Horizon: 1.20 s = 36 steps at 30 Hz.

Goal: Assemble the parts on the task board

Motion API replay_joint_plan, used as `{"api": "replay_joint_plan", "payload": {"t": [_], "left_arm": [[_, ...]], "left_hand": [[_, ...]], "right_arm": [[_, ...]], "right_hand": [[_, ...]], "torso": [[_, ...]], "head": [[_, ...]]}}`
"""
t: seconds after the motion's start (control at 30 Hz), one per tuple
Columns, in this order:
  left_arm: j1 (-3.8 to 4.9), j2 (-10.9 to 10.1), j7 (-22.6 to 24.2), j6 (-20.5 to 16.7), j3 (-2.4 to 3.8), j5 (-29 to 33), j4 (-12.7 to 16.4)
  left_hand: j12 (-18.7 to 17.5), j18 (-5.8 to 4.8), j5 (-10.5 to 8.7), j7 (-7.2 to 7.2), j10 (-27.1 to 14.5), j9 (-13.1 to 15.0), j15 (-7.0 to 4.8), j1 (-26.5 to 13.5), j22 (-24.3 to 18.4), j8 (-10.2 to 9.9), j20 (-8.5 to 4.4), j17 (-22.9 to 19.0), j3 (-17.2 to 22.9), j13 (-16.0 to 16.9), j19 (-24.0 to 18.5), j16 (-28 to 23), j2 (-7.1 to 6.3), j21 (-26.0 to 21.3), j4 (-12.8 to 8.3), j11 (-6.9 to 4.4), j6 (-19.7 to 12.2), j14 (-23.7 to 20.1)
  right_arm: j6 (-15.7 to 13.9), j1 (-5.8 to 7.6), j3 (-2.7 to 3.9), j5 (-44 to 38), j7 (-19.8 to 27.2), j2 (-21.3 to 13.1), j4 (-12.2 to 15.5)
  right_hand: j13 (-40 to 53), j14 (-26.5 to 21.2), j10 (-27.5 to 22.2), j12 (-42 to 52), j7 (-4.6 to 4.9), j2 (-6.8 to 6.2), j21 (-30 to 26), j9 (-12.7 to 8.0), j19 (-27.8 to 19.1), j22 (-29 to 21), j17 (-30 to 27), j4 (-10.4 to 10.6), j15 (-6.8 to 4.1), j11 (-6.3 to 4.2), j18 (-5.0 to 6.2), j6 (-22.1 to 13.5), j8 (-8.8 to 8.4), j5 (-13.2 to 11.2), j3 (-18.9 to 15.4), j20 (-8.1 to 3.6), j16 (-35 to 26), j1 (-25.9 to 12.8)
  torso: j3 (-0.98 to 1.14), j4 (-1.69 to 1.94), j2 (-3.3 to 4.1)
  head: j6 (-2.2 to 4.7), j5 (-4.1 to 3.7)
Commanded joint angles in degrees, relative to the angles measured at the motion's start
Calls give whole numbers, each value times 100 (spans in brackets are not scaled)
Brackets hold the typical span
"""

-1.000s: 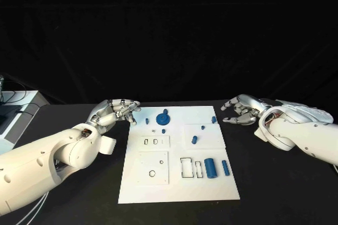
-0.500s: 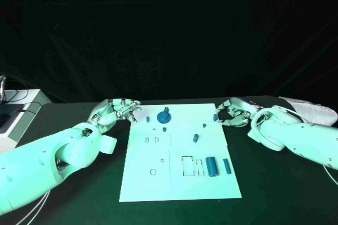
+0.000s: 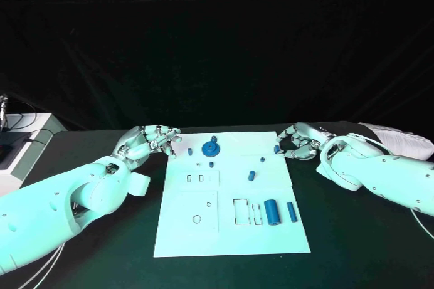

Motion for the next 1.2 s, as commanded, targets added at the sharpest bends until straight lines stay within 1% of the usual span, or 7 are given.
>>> {"api": "replay_joint_plan", "payload": {"t": [0.03,0.17,0.3,0.43,0.63,1.0,1.2], "left_arm": [[-2,7,60,86,4,-22,23],[-2,5,53,72,4,-23,25],[-2,4,50,68,4,-23,27],[-2,6,47,68,4,-23,26],[-2,5,41,56,4,-23,24],[-2,3,25,49,4,-23,26],[-2,2,23,47,4,-23,23]], "left_hand": [[30,35,1,-41,11,8,-14,-1,13,24,-13,6,-9,5,-17,27,-10,45,-34,16,-15,33],[11,31,1,-27,-49,8,-6,-7,24,10,-14,11,-11,1,-16,39,-14,68,-37,32,-37,42],[5,29,1,-23,-68,10,-3,-8,28,9,-13,12,-10,0,-17,42,-13,74,-38,36,-39,42],[5,29,1,-23,-68,10,-3,-8,28,9,-13,12,-10,0,-17,42,-13,74,-38,36,-39,42],[1,28,0,-15,-84,11,0,-12,31,6,-11,13,-11,0,-19,45,-13,80,-36,42,-44,43],[0,24,0,19,-120,7,19,-59,42,-21,-1,17,-29,4,-29,55,-13,100,-8,67,-88,43],[-1,24,0,23,-126,7,22,-63,43,-24,1,17,-30,4,-31,56,-12,102,-5,70,-95,42]], "right_arm": [[81,-12,-6,-114,-54,27,-13],[130,-12,-6,-143,-63,54,-27],[164,-12,-6,-154,-71,84,-48],[190,-12,-7,-159,-76,115,-64],[249,-12,-7,-162,-69,143,-91],[366,-12,-10,-162,-79,185,-101],[348,-12,-10,-168,-90,195,-105]], "right_hand": [[1384,596,479,32,4,95,27,12,494,1351,1509,49,15,27,-34,63,4,50,24,22,37,11],[1401,596,497,51,-8,119,30,18,496,1354,1509,55,-9,22,-34,100,18,63,52,11,37,16],[1413,596,510,63,-24,136,32,24,497,1356,1509,60,-35,10,-35,146,35,66,87,-9,37,17],[1429,596,526,80,-43,155,34,29,499,1358,1509,63,-63,-5,-35,192,51,72,127,-33,37,19],[1451,596,547,103,-98,249,39,40,502,1365,1509,46,-134,-58,-37,336,100,147,347,-105,37,44],[1460,596,556,112,-122,281,44,47,506,1370,1509,34,-162,-79,-39,400,125,187,458,-132,37,25],[1469,596,565,122,-145,316,43,58,506,1371,1509,36,-180,-100,-39,466,158,199,539,-151,37,-18]], "torso": [[1,-10,-2],[3,-9,-4],[-3,-5,-2],[4,-3,-4],[3,-9,-2],[0,-2,0],[1,-6,-2]], "head": [[-22,35],[-26,32],[-25,27],[-22,30],[-19,34],[-16,36],[-16,36]]}}
